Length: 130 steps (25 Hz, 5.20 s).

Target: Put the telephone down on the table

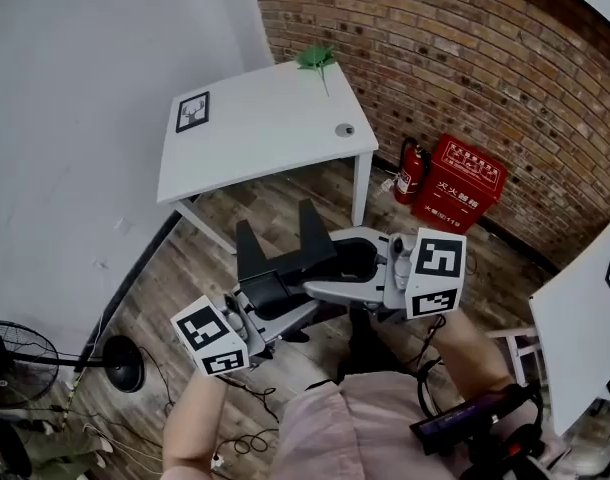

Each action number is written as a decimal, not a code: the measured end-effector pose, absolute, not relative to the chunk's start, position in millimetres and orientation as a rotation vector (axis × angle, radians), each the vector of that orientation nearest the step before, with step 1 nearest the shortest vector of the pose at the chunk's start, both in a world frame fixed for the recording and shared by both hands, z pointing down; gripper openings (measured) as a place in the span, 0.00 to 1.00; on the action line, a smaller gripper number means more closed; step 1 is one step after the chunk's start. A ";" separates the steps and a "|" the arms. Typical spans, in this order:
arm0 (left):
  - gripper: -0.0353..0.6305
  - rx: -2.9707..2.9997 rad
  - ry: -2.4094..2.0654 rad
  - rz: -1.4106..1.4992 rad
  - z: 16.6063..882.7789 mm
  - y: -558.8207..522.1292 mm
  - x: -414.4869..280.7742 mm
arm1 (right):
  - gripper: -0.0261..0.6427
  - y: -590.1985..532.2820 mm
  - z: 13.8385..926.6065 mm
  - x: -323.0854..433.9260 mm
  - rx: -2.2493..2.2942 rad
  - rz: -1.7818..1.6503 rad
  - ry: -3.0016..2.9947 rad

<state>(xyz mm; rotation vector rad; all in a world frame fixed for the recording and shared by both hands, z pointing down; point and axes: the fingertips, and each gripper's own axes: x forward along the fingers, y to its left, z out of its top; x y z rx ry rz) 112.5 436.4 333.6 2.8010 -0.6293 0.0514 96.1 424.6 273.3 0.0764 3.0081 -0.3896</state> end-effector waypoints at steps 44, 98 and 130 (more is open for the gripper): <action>0.30 2.670 -0.728 0.036 370.4 55.0 5.3 | 0.34 39.3 311.1 -14.8 0.135 -0.547 3.050; 0.30 2.488 -0.416 0.074 459.6 -216.5 -111.9 | 0.35 -249.4 405.7 -132.0 -0.235 -0.929 3.052; 0.30 2.178 -0.423 0.078 576.0 -225.4 -84.0 | 0.37 -269.3 535.3 -107.8 -0.191 -1.425 2.986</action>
